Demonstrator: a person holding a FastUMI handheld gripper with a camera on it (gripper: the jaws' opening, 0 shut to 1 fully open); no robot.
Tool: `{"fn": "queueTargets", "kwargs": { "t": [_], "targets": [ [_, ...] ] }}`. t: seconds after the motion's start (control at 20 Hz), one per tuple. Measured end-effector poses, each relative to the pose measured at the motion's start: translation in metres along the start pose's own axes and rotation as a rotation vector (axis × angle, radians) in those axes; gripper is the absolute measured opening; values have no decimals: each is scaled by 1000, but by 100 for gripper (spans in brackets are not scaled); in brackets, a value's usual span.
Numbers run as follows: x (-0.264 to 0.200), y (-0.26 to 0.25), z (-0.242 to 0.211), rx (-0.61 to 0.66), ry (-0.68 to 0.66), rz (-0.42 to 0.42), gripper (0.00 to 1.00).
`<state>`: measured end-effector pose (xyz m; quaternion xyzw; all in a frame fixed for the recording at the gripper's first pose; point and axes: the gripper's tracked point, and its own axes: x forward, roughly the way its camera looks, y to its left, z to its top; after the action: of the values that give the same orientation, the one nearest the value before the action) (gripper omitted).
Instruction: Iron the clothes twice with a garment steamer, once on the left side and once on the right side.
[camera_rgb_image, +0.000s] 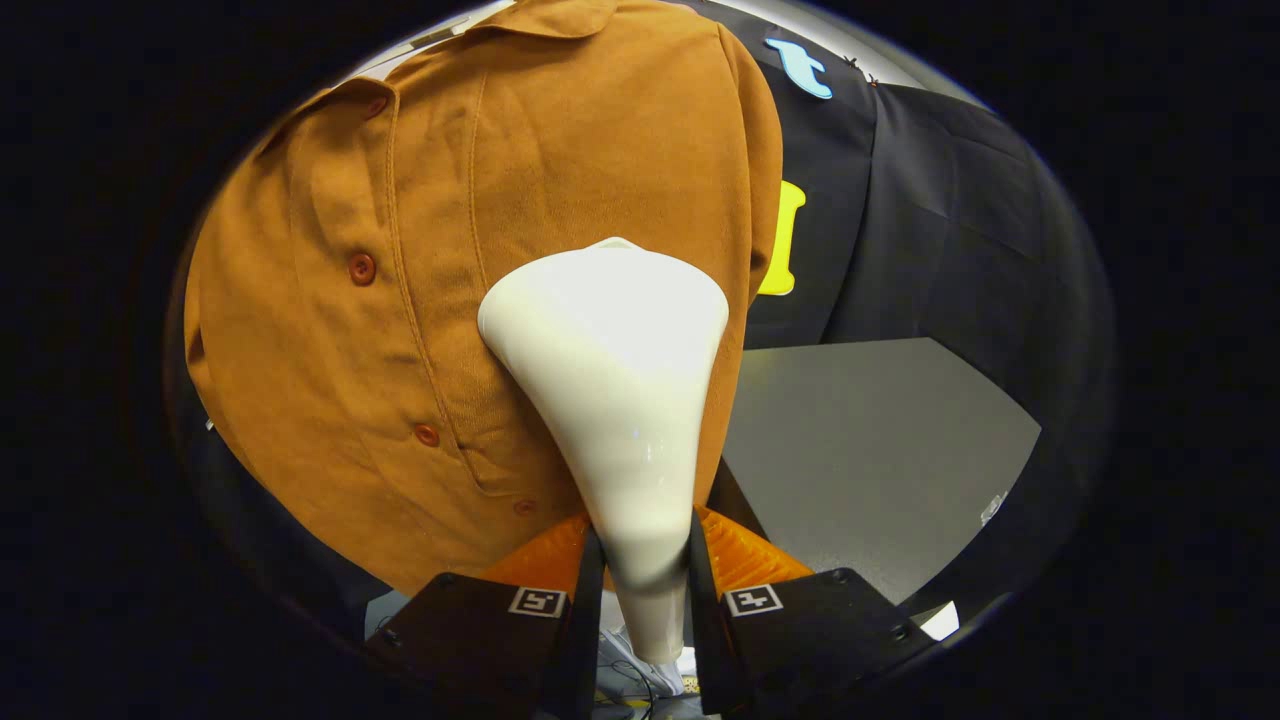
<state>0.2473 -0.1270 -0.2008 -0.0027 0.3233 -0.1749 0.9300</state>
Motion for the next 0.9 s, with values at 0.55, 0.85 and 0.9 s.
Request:
{"fn": "queueTargets", "kwargs": {
  "t": [0.55, 0.85, 0.9],
  "targets": [
    [19, -6, -57, -15, 145, -5, 43],
    [5, -16, -62, 0, 134, 10, 43],
    [1, -16, -58, 2, 116, 12, 43]
  ]
}}
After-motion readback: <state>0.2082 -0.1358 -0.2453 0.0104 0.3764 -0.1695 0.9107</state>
